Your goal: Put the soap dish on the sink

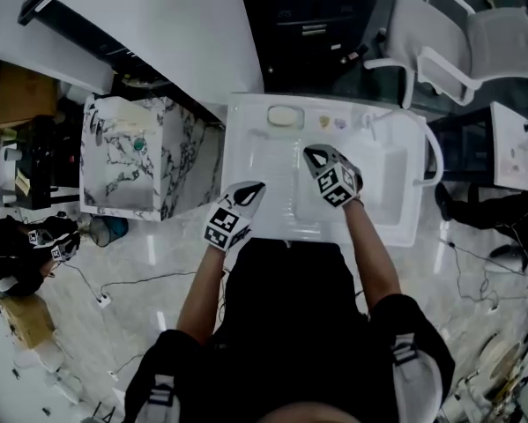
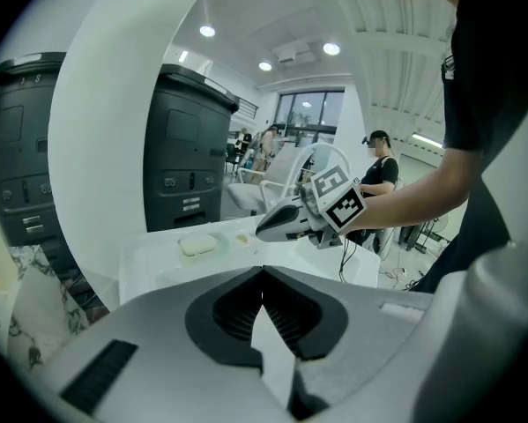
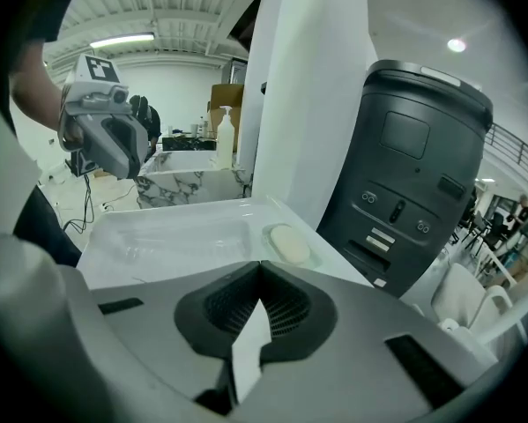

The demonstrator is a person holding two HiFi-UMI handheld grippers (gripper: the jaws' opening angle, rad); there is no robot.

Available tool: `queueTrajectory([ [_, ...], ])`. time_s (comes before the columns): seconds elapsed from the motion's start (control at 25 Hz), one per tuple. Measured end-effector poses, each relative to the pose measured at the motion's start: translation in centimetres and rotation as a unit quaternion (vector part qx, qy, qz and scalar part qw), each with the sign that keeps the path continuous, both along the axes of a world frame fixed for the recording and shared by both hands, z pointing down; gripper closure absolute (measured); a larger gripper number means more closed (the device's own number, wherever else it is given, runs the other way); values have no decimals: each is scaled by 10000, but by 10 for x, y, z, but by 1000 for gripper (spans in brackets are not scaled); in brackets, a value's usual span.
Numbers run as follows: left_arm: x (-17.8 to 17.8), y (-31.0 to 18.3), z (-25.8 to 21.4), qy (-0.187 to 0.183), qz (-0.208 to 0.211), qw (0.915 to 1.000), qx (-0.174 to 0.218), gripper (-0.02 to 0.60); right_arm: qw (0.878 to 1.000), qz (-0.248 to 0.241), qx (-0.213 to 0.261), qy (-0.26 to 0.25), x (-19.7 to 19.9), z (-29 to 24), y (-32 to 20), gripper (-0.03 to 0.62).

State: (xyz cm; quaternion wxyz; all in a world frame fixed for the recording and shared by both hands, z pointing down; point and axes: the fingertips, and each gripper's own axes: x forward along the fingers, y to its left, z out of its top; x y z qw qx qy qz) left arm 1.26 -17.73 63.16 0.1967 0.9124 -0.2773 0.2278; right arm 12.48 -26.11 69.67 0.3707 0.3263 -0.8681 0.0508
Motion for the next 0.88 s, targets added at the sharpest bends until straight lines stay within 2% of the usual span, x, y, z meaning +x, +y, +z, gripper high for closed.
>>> queueTrajectory([
  [0.52, 5, 2, -9, 91, 206, 9997, 90, 581, 9989, 388, 45, -271, -3, -13, 22, 599],
  [0.88, -3, 10, -10, 148, 378, 9991, 79, 581, 9982, 554, 43, -204, -7, -23, 35, 599],
])
